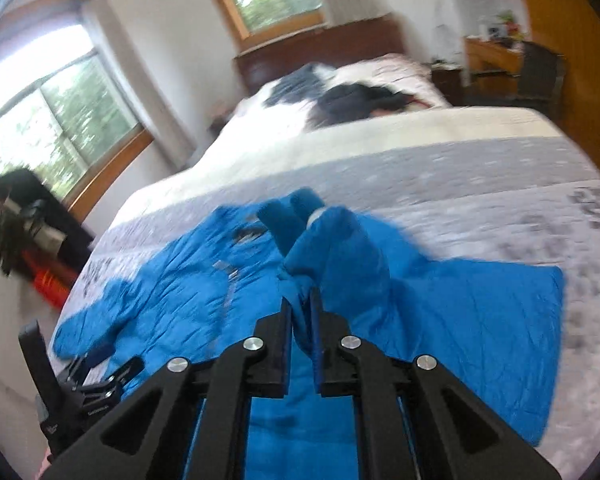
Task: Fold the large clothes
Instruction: 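Carry the sleeve cuff with the right tool across the jacket body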
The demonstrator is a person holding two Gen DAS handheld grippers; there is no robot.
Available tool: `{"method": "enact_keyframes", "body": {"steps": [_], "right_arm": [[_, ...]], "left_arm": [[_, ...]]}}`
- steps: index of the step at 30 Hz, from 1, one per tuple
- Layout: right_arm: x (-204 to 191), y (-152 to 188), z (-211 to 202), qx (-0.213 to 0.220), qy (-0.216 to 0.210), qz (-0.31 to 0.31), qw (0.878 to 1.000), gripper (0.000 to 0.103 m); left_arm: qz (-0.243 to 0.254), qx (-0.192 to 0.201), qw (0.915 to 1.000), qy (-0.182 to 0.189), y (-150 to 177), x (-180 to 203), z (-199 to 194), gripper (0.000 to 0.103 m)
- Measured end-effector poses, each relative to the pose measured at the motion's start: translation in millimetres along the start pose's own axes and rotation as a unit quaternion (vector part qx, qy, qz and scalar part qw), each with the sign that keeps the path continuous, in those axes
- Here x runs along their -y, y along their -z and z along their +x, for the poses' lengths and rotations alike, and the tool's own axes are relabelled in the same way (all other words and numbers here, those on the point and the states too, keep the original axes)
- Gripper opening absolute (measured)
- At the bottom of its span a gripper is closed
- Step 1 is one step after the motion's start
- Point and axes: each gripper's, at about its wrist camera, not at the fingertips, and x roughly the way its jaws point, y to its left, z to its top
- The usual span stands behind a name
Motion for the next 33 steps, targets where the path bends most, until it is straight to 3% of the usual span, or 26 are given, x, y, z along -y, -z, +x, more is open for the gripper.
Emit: {"method": "enact_keyframes", "body": {"steps": [7,13,14,15,16,19,23,29,33], "right_arm": [[-29,32,67,-0.081,-0.010,-0.025,0.996,0.009],[-22,45,66,-0.097,-0.032,-0.036,0.994,0.017],[-21,44,58,-0.095,-0.049,-0.032,0.994,0.028],[-19,41,53,-0.091,-0.063,-0.029,0.993,0.065],[-15,38,39,-0.074,-0.078,-0.026,0.994,0.086],[-8,29,4,-0.029,-0.067,-0.038,0.997,0.083],[27,15,-30,0.014,-0.031,-0.002,0.999,0.083],[94,3,-55,0.056,0.050,0.064,0.995,0.083],[121,3,-54,0.051,0.053,0.100,0.992,0.080]], "left_arm": [[-0.009,-0.015,0.9998,-0.002,-2,-8,10,0.100],[-0.015,-0.058,0.9978,0.027,-7,7,26,0.100],[-0.016,-0.066,0.9971,0.035,-9,12,29,0.100],[-0.016,-0.074,0.9961,0.044,-11,18,32,0.100],[-0.017,-0.080,0.9953,0.052,-13,24,34,0.100],[-0.017,-0.100,0.9914,0.082,-20,50,47,0.100],[-0.009,-0.145,0.9828,0.114,-22,93,80,0.100],[0.013,-0.140,0.9849,0.101,-30,141,115,0.098],[0.013,-0.139,0.9834,0.115,-35,160,117,0.059]]}}
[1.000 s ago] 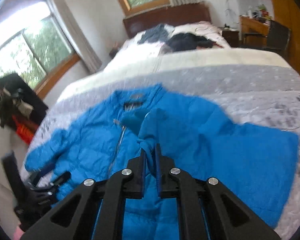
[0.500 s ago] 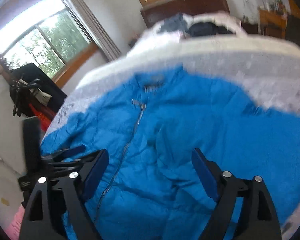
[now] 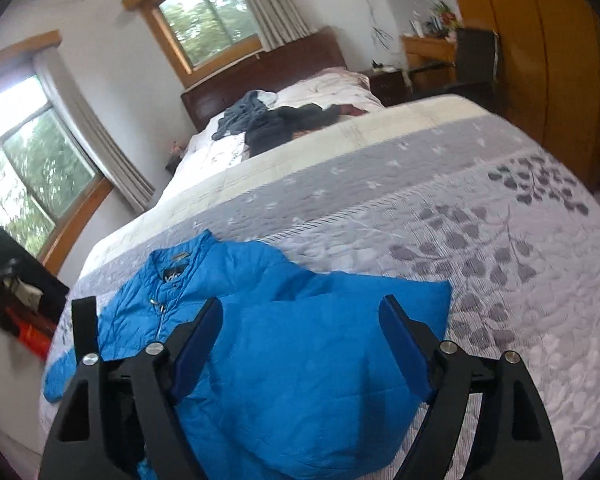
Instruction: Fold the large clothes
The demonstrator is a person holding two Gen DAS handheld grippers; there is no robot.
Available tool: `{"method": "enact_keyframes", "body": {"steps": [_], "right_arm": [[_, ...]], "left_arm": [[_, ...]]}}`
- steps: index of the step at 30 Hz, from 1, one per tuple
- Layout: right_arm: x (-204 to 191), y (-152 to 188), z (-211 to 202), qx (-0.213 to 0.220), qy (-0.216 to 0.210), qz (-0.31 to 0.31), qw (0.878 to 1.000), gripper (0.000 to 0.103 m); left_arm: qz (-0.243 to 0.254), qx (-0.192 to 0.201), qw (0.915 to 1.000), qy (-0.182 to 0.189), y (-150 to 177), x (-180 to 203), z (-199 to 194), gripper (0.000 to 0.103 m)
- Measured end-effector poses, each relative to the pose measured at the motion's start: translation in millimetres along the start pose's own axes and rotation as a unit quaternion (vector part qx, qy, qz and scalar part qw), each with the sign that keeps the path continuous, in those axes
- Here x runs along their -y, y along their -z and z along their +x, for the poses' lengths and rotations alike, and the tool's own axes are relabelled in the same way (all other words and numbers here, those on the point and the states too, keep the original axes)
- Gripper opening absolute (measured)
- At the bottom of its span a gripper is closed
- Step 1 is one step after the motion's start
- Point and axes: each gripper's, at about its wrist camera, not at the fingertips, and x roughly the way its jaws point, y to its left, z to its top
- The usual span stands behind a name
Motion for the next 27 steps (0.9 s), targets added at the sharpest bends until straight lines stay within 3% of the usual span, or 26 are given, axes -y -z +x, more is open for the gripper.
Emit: {"method": "enact_keyframes", "body": {"steps": [4,7,11,16,22,27], "right_arm": [[5,0,3,-0.002,0.005,0.007,1.000,0.079],[6,1,3,-0.004,0.000,0.009,1.000,0.079],[11,0,2,-0.002,-0.003,0.018,1.000,0.079],[15,0,7,-0.012,-0.029,0.028,0.999,0.079],[-4,13,43,-0.079,-0.075,0.001,0.994,0.079],[-26,30,76,-0.123,-0.074,-0.023,0.989,0.076]], "left_arm": [[0.015,0.020,0.9996,-0.010,2,15,-8,0.034],[0.008,0.038,0.9992,0.009,3,10,-20,0.019],[-0.012,0.070,0.9972,0.020,1,-11,-49,0.017],[-0.043,0.127,0.9910,-0.003,-2,-63,-94,0.017],[-0.090,0.170,0.9795,-0.060,-2,-136,-136,0.016],[-0.114,0.164,0.9763,-0.083,2,-179,-144,0.017]]}}
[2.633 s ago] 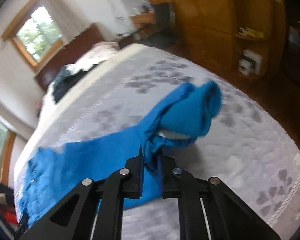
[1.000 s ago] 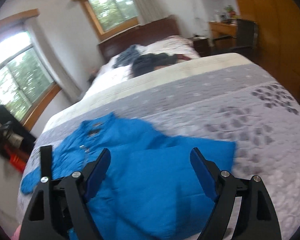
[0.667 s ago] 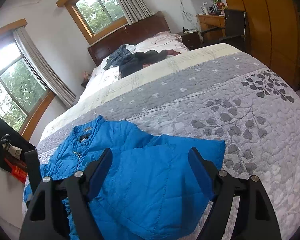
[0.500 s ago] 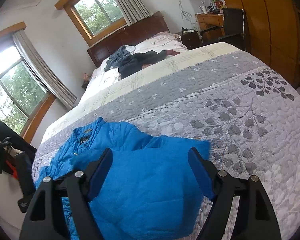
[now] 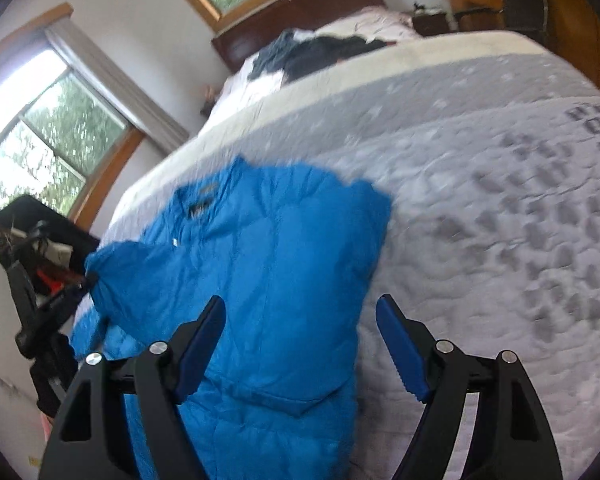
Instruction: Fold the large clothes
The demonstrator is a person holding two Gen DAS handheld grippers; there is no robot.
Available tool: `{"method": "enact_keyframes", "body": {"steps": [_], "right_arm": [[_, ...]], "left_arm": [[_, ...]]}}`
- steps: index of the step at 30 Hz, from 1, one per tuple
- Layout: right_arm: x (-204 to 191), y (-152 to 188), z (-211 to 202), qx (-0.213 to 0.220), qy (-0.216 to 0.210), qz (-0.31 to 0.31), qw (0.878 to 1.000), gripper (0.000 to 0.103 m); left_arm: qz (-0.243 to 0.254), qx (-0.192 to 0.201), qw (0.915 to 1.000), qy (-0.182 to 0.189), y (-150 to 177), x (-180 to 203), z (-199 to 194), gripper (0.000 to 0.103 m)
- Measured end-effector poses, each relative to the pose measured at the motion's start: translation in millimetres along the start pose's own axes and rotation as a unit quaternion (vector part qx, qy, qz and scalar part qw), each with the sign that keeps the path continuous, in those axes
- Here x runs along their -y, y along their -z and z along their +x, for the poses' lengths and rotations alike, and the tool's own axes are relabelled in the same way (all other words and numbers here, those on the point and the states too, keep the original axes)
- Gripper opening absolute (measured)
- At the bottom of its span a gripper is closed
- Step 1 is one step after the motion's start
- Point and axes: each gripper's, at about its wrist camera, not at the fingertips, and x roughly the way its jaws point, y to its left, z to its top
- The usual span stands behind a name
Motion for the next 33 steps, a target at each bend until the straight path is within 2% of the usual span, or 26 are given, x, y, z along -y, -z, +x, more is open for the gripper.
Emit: {"method": "enact_keyframes", "body": {"steps": [2,4,5,8,14,15,17,18,19,21,24,29,33], "right_arm": [[-5,5,18,-0.023,0.014,-0.005,1.000,0.067],[-5,10,32,-0.040,0.036,-0.004,0.999,0.063],[-2,13,40,-0.049,0.056,-0.002,0.997,0.062],[6,19,54,-0.062,0.067,0.006,0.996,0.063],[-4,21,49,-0.055,0.091,-0.013,0.994,0.061],[-8,20,41,-0.048,0.095,-0.011,0.994,0.061],[-17,15,22,-0.016,0.104,-0.017,0.994,0.061],[-25,15,11,0.003,0.107,-0.026,0.994,0.062],[-31,14,4,0.014,0.103,-0.031,0.994,0.064],[-46,16,-2,0.022,0.077,-0.046,0.996,0.064],[-64,25,14,-0.015,0.032,-0.064,0.997,0.064],[-59,31,54,-0.058,0.055,-0.060,0.995,0.062],[-52,33,65,-0.068,0.048,-0.059,0.995,0.061]], "left_arm": [[-0.005,-0.010,0.9999,-0.005,3,-9,9,0.017],[-0.007,-0.025,0.9996,-0.011,8,-19,19,0.017],[-0.008,-0.034,0.9993,-0.015,12,-25,25,0.017],[-0.019,-0.052,0.9983,-0.016,18,-39,41,0.022],[-0.027,-0.062,0.9977,-0.001,15,-50,30,0.029],[-0.031,-0.056,0.9980,0.004,12,-53,22,0.029],[-0.023,-0.019,0.9995,0.003,5,-52,-4,0.028],[-0.016,-0.008,0.9998,0.002,4,-50,-12,0.032],[-0.002,0.002,1.0000,0.003,2,-43,-21,0.033],[0.021,-0.002,0.9997,0.016,3,-27,-25,0.036],[0.037,-0.037,0.9982,0.031,9,-9,-5,0.037],[0.040,-0.087,0.9953,0.010,25,-10,41,0.037],[0.050,-0.085,0.9951,0.013,31,-14,51,0.036]]}}
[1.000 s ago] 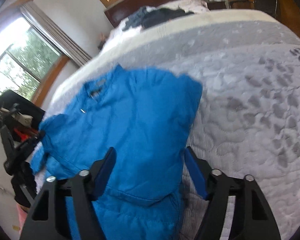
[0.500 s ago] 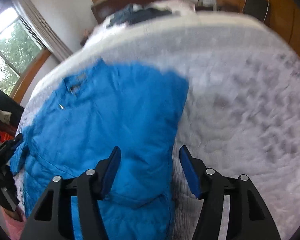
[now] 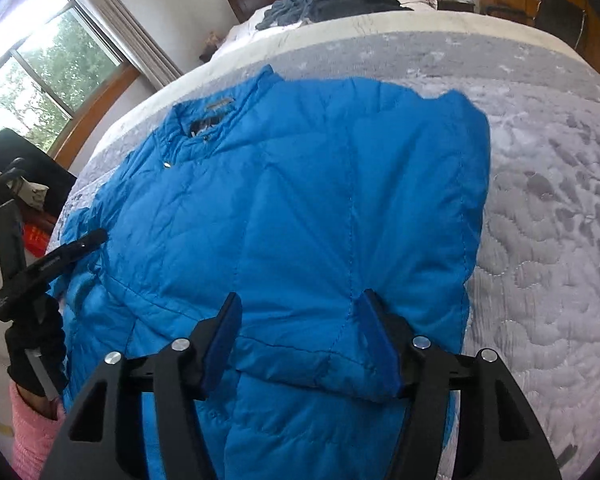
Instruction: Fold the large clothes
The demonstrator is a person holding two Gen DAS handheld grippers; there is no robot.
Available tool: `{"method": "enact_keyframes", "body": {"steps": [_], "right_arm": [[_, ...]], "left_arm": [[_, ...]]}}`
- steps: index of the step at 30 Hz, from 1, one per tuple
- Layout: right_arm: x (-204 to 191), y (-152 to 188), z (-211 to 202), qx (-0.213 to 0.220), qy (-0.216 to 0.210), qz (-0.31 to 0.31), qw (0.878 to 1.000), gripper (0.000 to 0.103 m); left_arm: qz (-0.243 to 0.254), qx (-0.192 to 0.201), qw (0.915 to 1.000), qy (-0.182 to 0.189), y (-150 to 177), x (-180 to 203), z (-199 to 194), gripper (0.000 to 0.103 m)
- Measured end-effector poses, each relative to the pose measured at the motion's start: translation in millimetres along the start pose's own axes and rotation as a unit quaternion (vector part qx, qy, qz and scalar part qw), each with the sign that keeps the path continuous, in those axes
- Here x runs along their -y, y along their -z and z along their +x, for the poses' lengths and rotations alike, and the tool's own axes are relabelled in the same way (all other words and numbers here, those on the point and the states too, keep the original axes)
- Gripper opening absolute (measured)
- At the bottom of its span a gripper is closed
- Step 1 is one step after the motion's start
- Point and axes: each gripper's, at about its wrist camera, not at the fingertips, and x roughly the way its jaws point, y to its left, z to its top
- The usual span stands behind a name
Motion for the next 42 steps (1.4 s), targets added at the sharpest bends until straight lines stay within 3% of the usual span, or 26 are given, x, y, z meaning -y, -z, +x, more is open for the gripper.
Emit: {"method": "enact_keyframes", "body": {"steps": [3,6,8,9,10,12,18,22,25,28,30,38,42], "right_arm": [[-2,1,1,0.002,0.006,-0.005,1.000,0.062],[-7,1,-7,0.013,0.000,-0.004,1.000,0.064],[-16,2,-23,0.028,-0.021,-0.013,0.999,0.064],[-21,2,-30,0.035,-0.030,-0.020,0.999,0.066],[-31,4,-40,0.045,-0.037,-0.030,0.998,0.072],[-51,9,-51,0.056,-0.038,-0.053,0.996,0.076],[-106,17,-27,0.006,-0.043,-0.098,0.994,0.077],[-142,27,5,-0.040,-0.039,-0.128,0.990,0.077],[-168,34,22,-0.063,-0.048,-0.153,0.985,0.076],[-184,38,30,-0.069,-0.049,-0.165,0.983,0.076],[-187,38,34,-0.070,-0.052,-0.165,0.983,0.076],[-174,38,42,-0.073,-0.049,-0.143,0.986,0.076],[-172,39,44,-0.069,-0.047,-0.148,0.985,0.076]], "left_arm": [[0.004,0.001,1.0000,-0.006,1,3,-2,0.036],[-0.021,-0.007,0.9996,0.017,1,-5,-15,0.037],[-0.030,0.009,0.9986,0.042,1,-14,-39,0.039],[-0.027,0.027,0.9983,0.045,4,-24,-59,0.045],[-0.025,0.038,0.9982,0.040,7,-31,-71,0.054],[-0.032,0.061,0.9974,0.023,16,-59,-100,0.060],[-0.104,0.062,0.9917,-0.044,53,-159,-145,0.065],[-0.182,0.055,0.9786,-0.079,88,-235,-164,0.065],[-0.246,0.061,0.9633,-0.090,108,-286,-175,0.065],[-0.294,0.072,0.9488,-0.091,114,-327,-177,0.063],[-0.320,0.085,0.9411,-0.070,115,-349,-175,0.061],[-0.376,0.122,0.9179,-0.029,89,-394,-163,0.057],[-0.389,0.132,0.9107,-0.041,79,-402,-158,0.038]]}}
